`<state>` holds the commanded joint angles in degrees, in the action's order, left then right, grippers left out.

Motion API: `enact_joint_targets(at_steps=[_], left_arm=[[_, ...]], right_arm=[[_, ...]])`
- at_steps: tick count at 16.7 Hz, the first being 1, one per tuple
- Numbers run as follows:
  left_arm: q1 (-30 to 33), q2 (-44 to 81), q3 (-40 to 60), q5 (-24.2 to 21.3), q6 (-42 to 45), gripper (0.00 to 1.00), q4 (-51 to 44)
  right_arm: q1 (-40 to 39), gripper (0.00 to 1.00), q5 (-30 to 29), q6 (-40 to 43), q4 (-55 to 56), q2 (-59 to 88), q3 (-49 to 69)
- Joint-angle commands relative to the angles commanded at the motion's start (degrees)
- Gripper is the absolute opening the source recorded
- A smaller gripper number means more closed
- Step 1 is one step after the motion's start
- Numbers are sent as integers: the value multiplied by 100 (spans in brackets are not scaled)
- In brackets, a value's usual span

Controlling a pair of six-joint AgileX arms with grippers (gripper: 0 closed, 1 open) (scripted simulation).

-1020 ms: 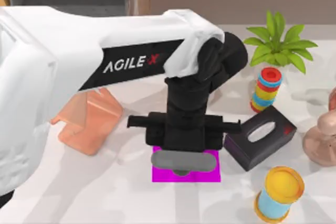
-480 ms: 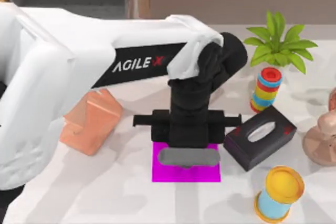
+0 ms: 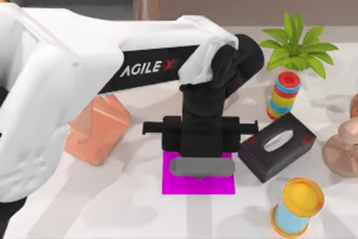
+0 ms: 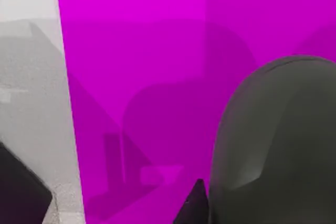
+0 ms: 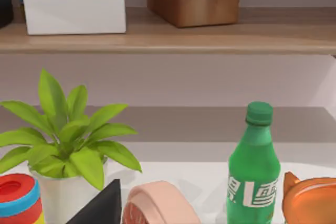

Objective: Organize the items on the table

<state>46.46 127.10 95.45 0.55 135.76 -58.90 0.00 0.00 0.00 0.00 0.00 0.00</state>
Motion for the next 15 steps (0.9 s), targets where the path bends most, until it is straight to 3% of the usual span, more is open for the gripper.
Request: enact_joint_targets(at_steps=[9,15], left_arm=[[0,0,0,0,0,98,0],[0,0,0,0,0,100,0]], right_arm=[[0,100,0,0,0,0,0],[0,100,0,0,0,0,0]])
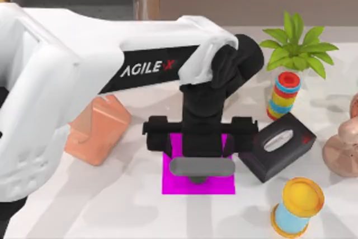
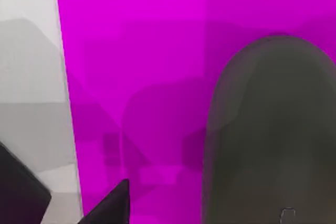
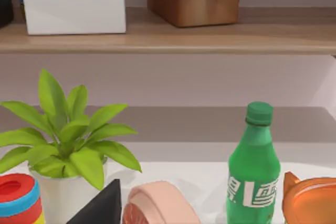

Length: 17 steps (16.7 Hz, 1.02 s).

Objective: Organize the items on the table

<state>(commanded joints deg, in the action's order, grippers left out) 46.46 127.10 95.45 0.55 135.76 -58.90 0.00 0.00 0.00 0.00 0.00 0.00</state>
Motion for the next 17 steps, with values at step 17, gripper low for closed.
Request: enact_joint_targets(at_steps=[17], left_arm=[[-1713,-3176,-1453,348,-3759,100,128]], right_arm=[[0,100,0,0,0,0,0]])
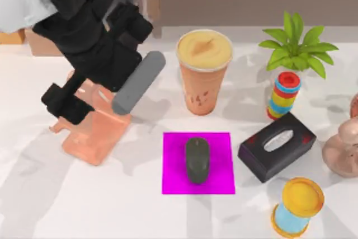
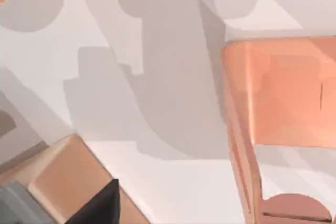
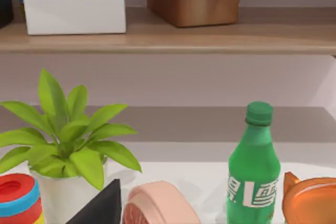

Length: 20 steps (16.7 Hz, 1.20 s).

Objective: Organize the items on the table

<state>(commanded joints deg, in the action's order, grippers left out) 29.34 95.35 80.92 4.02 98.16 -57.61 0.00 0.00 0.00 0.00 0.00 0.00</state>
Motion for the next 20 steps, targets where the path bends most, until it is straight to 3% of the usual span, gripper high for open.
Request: enact_joint_targets(at_steps=[7,11,15,20], left_arm=[[-3216,-428,-1634,-209,-3161,100,-1],[-4709,-357,-2384,-323,-4506,100,80],[-5372,-442,-2534,-397,-5138,100,278],[-5369,-434,-2526,-392,-5147,100,275]], right_arm=[[0,100,0,0,0,0,0],[0,100,0,0,0,0,0],[0,100,0,0,0,0,0],[0,100,0,0,0,0,0]])
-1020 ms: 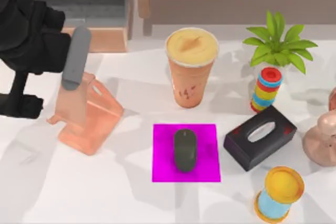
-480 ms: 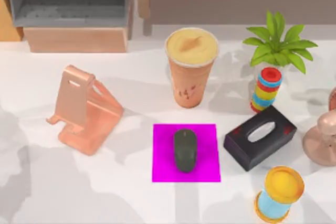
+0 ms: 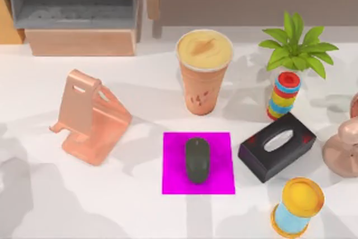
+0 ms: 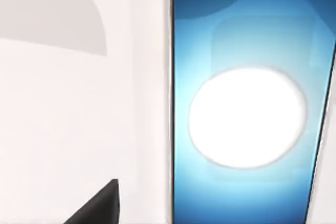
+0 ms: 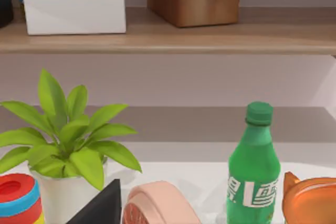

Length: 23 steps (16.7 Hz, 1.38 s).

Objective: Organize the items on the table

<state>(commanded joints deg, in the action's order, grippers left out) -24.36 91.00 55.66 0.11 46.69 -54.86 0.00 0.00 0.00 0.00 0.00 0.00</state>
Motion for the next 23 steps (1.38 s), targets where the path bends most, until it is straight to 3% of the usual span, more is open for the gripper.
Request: enact_joint_targets(at_steps=[11,16,23], left_arm=[[-32,799,-870,-10,16,100,1698],[-33,833,-907,-10,18,100,1763],[-33,833,-907,-10,18,47,1763]], right_arm=[[0,100,0,0,0,0,0],[0,100,0,0,0,0,0],[0,100,0,0,0,0,0]])
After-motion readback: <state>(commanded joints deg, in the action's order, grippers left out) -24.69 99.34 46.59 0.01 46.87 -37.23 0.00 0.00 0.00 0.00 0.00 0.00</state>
